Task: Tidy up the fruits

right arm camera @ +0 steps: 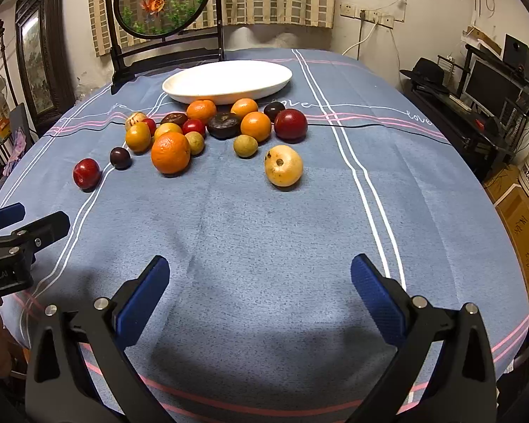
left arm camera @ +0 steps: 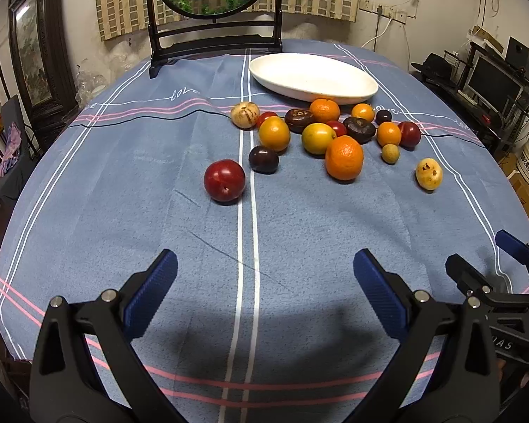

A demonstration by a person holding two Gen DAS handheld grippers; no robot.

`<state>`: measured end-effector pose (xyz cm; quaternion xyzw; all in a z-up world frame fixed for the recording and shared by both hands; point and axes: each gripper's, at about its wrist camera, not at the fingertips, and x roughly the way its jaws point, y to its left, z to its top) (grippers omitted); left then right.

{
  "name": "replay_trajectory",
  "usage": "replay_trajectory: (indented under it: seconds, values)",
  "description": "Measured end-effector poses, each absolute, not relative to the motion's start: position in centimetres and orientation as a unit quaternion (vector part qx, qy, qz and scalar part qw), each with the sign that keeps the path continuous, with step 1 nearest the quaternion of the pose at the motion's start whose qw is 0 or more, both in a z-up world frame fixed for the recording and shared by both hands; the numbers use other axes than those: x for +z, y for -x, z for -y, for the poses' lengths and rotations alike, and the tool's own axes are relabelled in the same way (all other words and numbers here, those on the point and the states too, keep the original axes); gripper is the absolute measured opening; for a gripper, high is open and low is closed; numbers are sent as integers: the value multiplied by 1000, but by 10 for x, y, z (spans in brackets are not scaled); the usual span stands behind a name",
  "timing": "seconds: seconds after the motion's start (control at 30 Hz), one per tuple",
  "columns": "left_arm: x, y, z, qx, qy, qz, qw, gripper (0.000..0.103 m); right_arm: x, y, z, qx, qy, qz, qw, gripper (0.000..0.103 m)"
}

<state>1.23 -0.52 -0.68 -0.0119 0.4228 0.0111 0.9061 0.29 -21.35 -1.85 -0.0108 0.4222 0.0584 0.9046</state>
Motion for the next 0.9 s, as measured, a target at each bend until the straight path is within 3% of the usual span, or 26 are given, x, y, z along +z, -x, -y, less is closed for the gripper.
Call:
replay_trajectory:
  seconds: [0.9]
  values:
    - [-8,-11,3,10,13,-422,906,101,-17,0,212,59,14,-419,906,102]
